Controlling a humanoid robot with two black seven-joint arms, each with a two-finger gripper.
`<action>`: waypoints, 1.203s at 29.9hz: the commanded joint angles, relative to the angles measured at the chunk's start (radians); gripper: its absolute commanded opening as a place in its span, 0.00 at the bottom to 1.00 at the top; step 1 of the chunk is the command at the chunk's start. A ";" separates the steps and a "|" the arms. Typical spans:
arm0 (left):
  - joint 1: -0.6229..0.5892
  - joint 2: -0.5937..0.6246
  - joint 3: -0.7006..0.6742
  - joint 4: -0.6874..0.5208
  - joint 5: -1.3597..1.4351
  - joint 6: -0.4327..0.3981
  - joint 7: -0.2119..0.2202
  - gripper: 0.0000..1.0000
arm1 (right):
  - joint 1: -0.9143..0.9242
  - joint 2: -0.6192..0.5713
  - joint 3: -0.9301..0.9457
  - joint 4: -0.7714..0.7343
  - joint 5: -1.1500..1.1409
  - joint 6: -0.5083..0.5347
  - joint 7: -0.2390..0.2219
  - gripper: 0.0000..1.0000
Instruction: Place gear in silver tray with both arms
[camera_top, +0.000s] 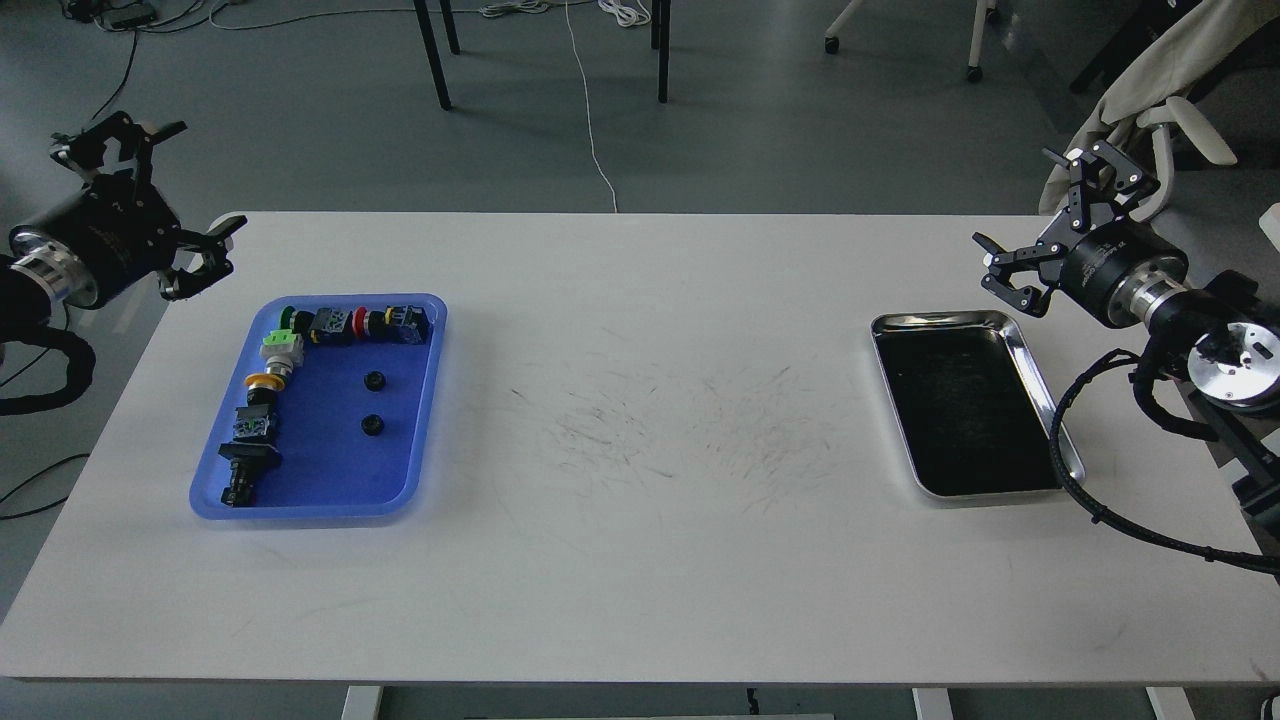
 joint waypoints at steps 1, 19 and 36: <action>0.000 0.001 0.008 -0.001 0.000 -0.004 -0.001 0.99 | -0.006 -0.001 0.000 0.000 0.000 -0.001 0.001 0.99; 0.000 0.003 0.014 -0.008 0.002 -0.005 -0.001 0.99 | -0.010 -0.002 -0.002 0.003 -0.003 -0.001 0.003 0.99; 0.000 0.006 0.028 -0.011 0.006 -0.005 -0.003 0.99 | -0.010 -0.002 0.000 0.003 -0.003 0.000 0.004 0.99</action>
